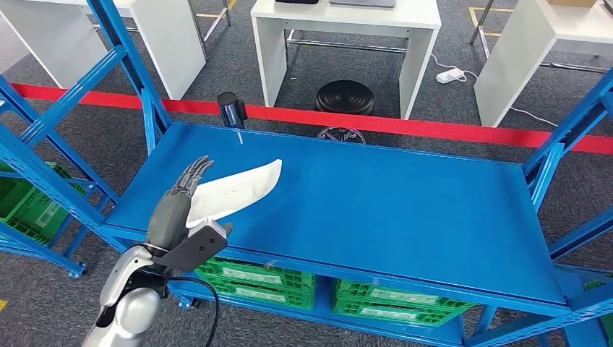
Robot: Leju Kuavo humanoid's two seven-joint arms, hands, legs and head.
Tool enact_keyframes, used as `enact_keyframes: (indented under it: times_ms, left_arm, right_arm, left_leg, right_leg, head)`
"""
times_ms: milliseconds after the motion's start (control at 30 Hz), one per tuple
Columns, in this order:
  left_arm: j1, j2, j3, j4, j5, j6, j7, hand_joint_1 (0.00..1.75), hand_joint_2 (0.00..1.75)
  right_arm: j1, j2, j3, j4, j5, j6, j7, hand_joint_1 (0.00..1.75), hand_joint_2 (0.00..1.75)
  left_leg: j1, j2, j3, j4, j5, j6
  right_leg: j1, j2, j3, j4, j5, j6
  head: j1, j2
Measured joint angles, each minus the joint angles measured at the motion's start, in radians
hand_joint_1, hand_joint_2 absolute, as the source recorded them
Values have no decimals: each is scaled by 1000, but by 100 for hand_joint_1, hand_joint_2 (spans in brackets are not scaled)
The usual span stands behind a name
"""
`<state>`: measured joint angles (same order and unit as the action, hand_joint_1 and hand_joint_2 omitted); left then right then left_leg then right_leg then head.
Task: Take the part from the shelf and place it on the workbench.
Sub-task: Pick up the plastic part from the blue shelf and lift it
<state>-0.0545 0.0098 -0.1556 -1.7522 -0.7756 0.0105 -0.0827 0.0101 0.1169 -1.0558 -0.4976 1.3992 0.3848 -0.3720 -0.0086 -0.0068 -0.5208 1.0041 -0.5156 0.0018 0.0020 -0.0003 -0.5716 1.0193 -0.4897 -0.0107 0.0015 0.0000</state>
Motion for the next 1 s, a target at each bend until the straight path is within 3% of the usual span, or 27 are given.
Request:
enact_keyframes:
  times_ms: [433, 833, 1000]
  left_arm:
    - [-7, 6, -4, 82, -7, 15, 28, 0, 175]
    - [-13, 33, 8, 143, -134, 43, 100, 0, 175]
    - [-13, 8, 55, 151, -256, 22, 128, 0, 175]
  right_arm:
    - [1, -1, 0, 0, -7, 3, 6, 0, 0]
    - [10, -1, 0, -3, -17, 27, 9, 0, 0]
    - [10, -1, 0, -3, -17, 13, 10, 0, 0]
  left_leg:
    - [0, 0, 0, 0, 0, 0]
    - [0, 0, 0, 0, 0, 0]
    - [0, 0, 0, 0, 0, 0]
  right_leg:
    - [0, 0, 0, 0, 0, 0]
    - [0, 0, 0, 0, 0, 0]
    - [0, 0, 0, 0, 0, 0]
  head:
    - [0, 0]
    - [0, 0]
    - [0, 0]
